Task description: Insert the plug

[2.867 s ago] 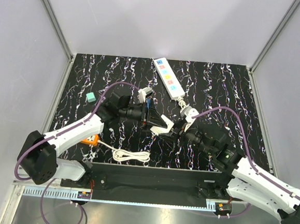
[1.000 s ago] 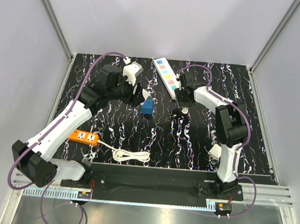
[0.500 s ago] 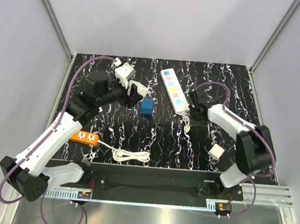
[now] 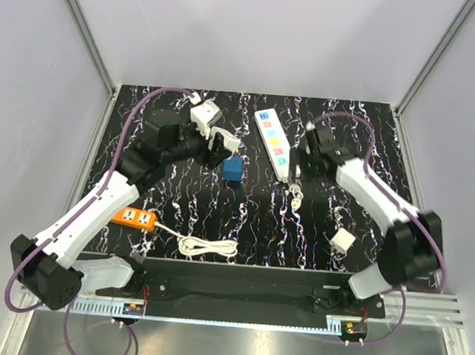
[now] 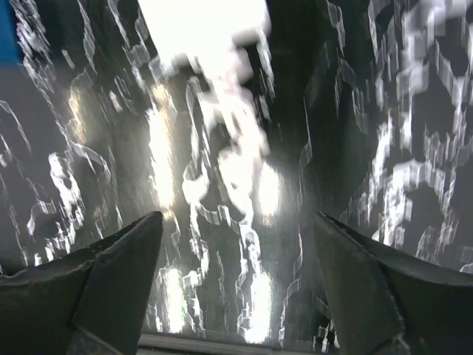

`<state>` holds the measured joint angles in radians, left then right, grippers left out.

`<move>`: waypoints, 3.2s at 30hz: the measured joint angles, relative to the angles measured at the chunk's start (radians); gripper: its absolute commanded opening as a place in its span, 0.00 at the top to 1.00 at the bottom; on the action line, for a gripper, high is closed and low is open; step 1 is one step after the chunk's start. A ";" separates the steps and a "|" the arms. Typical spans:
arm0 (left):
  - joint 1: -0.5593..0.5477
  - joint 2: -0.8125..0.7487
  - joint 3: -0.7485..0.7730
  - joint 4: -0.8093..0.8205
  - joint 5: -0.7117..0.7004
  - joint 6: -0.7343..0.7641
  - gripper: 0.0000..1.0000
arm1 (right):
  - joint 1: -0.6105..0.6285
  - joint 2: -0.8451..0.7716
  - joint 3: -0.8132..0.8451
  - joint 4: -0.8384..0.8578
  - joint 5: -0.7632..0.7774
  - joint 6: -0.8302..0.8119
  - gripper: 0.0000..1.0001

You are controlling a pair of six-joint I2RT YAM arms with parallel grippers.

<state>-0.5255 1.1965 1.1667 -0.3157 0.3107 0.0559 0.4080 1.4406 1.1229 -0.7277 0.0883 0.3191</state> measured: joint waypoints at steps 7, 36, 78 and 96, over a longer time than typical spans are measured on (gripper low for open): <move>0.000 -0.175 -0.105 -0.022 -0.016 -0.039 1.00 | 0.000 0.389 0.367 0.110 0.021 -0.187 0.00; 0.003 -0.199 -0.197 -0.076 -0.049 -0.147 1.00 | -0.029 0.713 0.492 0.215 -0.143 -0.507 0.64; -0.039 0.474 0.296 -0.239 0.070 0.350 1.00 | 0.245 -0.373 -0.143 0.089 0.020 -0.129 0.00; -0.089 0.801 0.529 -0.389 0.150 0.384 1.00 | 0.229 -0.651 -0.061 0.020 0.240 0.007 0.00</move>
<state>-0.6147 1.9980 1.6958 -0.7052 0.4610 0.4397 0.6365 0.7898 1.0622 -0.7078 0.3283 0.3264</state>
